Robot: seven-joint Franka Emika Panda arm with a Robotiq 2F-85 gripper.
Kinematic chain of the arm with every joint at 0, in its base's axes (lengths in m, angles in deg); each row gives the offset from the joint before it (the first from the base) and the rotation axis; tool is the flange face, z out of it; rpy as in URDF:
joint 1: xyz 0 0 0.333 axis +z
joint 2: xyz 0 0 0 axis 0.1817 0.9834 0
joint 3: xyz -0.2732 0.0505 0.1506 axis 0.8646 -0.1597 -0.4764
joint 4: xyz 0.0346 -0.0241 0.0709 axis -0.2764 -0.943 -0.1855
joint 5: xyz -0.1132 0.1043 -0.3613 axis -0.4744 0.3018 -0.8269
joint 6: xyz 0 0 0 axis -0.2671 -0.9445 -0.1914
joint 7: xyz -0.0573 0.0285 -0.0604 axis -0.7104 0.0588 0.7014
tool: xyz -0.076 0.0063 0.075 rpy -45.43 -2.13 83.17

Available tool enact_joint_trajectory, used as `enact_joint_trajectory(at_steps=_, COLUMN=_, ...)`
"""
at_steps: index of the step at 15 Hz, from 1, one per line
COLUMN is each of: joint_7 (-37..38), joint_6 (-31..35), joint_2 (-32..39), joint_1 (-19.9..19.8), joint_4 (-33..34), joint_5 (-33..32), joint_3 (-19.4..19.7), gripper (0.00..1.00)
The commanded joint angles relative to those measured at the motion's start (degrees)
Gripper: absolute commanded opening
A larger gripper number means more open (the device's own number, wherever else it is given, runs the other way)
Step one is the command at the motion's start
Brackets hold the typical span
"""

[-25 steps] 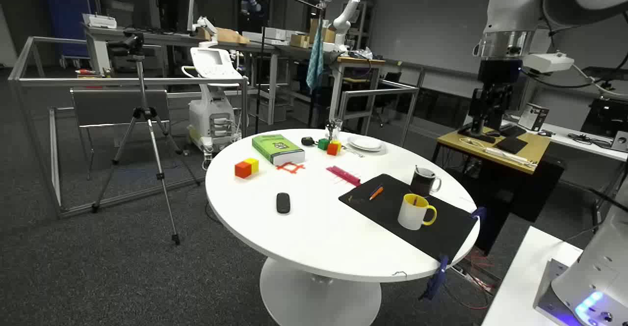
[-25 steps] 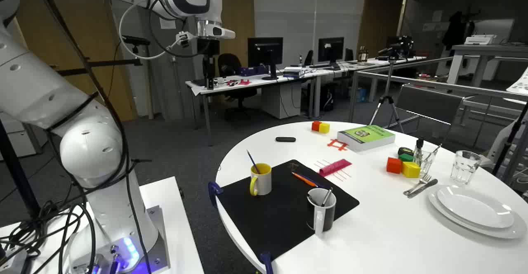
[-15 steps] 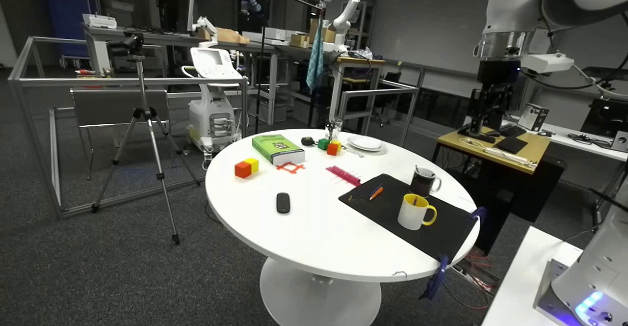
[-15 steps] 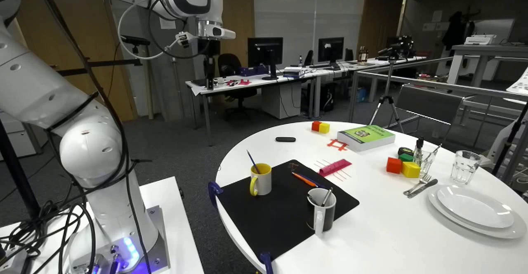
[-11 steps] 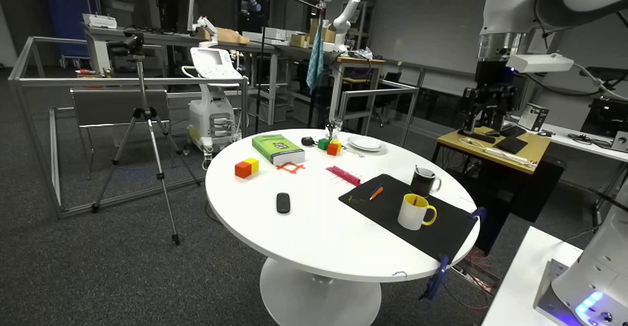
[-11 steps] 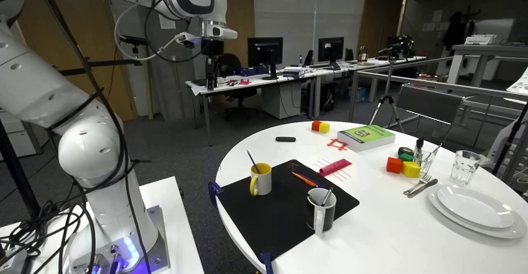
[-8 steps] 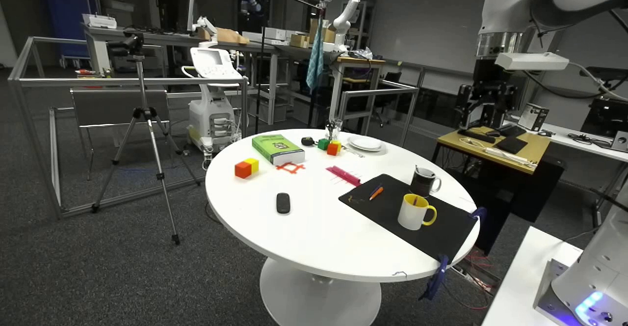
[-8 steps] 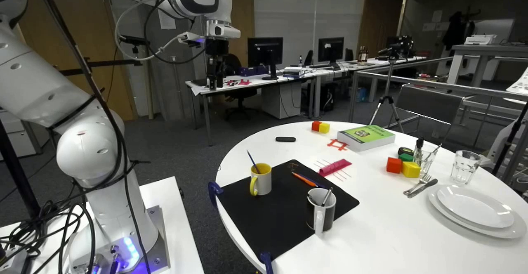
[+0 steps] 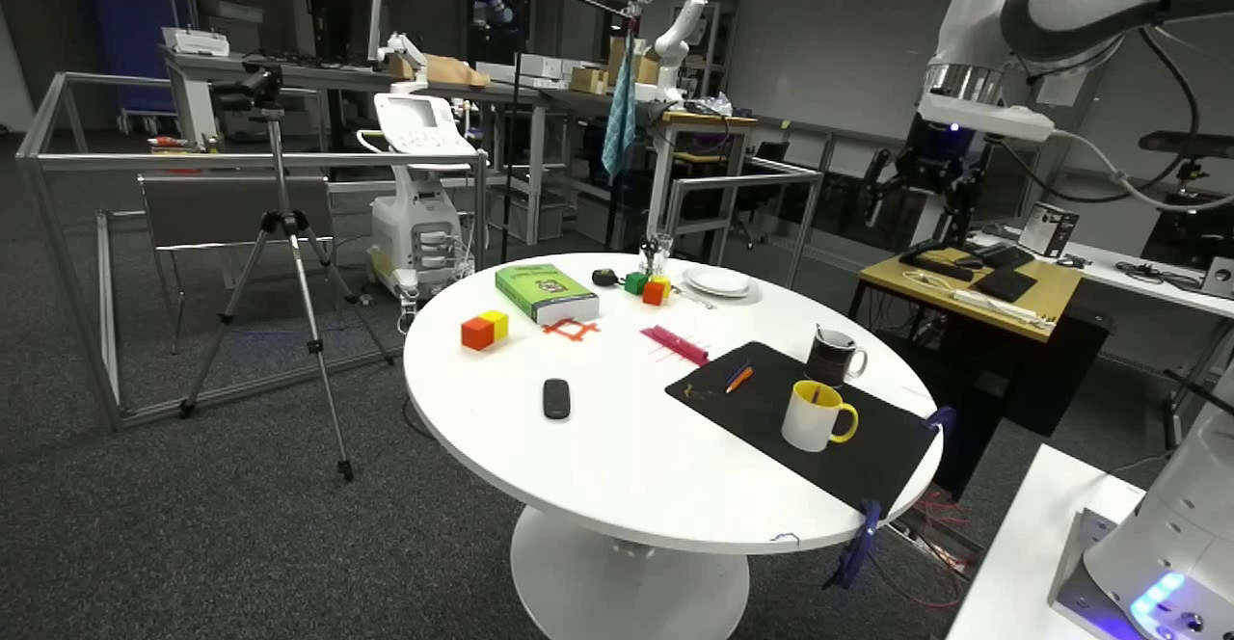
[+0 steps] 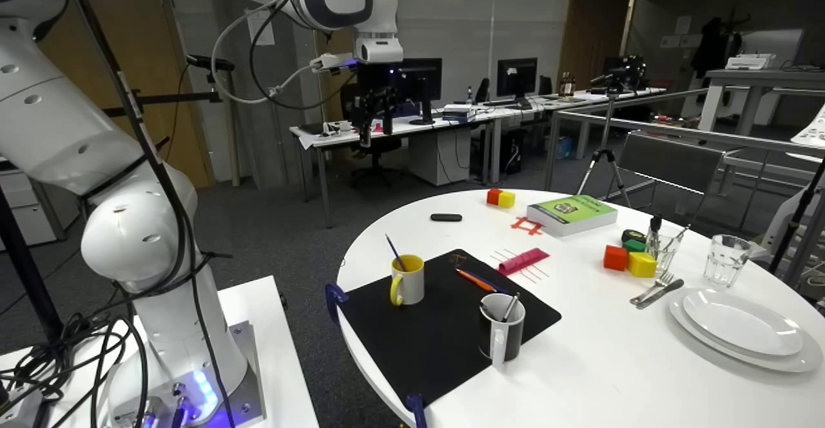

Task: Put the orange pen in the right cup

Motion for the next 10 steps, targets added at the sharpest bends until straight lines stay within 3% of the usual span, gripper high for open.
enact_joint_trajectory(at_steps=1, joint_7=6.2, joint_6=8.3, joint_2=2.0, joint_1=-1.3, joint_4=-0.8, joint_5=1.8, joint_3=1.2, gripper=1.00)
enact_joint_trajectory(at_steps=6, joint_7=15.2, joint_6=25.3, joint_2=6.5, joint_1=-2.3, joint_4=-3.3, joint_5=-0.7, joint_3=1.2, gripper=1.00)
enact_joint_trajectory(at_steps=10, joint_7=18.1, joint_6=32.3, joint_2=10.8, joint_1=-1.7, joint_4=-4.0, joint_5=-1.4, joint_3=1.9, gripper=1.00)
